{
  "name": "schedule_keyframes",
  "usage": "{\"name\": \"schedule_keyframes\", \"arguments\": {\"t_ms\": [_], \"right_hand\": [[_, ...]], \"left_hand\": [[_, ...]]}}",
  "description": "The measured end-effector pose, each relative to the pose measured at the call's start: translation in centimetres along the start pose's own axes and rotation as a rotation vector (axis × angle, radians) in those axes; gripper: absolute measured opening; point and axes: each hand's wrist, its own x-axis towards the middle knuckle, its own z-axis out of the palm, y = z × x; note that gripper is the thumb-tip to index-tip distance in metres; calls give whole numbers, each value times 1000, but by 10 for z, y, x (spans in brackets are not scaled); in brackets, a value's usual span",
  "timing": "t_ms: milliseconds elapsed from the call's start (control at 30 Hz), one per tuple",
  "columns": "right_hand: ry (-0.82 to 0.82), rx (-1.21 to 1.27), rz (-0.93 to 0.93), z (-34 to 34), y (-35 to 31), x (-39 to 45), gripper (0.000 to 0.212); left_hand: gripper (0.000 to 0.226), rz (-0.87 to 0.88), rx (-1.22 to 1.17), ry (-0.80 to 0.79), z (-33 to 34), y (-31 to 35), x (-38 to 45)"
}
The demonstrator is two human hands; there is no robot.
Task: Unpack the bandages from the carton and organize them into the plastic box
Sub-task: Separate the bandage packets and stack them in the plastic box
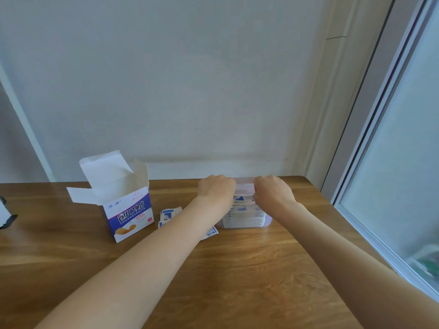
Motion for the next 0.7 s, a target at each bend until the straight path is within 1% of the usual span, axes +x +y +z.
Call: {"name": "schedule_keyframes", "arguments": {"t_ms": [133,200,233,300,367,400,467,500,533,600,633,700], "right_hand": [[-14,-16,-3,-4,-1,-3,23],[-4,-18,-2,-8,-1,-5,18],[24,-9,-4,-11,-3,-8,15],[142,32,-32,-21,-9,-16,12],[232,123,-115,-26,-21,-30,13],[226,182,-193,-27,-29,-37,16],[99,244,-400,-18,-47,-52,20],[2,240,-485,-10,-55,-56,21],[-96,230,-532,0,-63,-59,23],[-235,176,-545,17,-74,-58,34],[-269,154,-542,25,-80,-59,39],[-288,121,-509,37,-87,-59,44]], "left_hand": [[26,-2,-38,-7,2,-4,0],[25,11,-59,26,0,-6,-2],[23,19,-80,73,-2,-9,-5],[22,24,-157,218,-7,-18,-12],[23,3,-238,331,-6,-35,-27],[23,-21,-270,343,-4,-45,-35],[22,-99,-326,254,7,-64,-53],[20,-136,-345,186,15,-72,-62],[18,-175,-359,119,22,-81,-71],[15,-229,-385,22,33,-91,-83],[18,-254,-399,-3,37,-96,-90],[28,-274,-393,-39,42,-101,-97]]}}
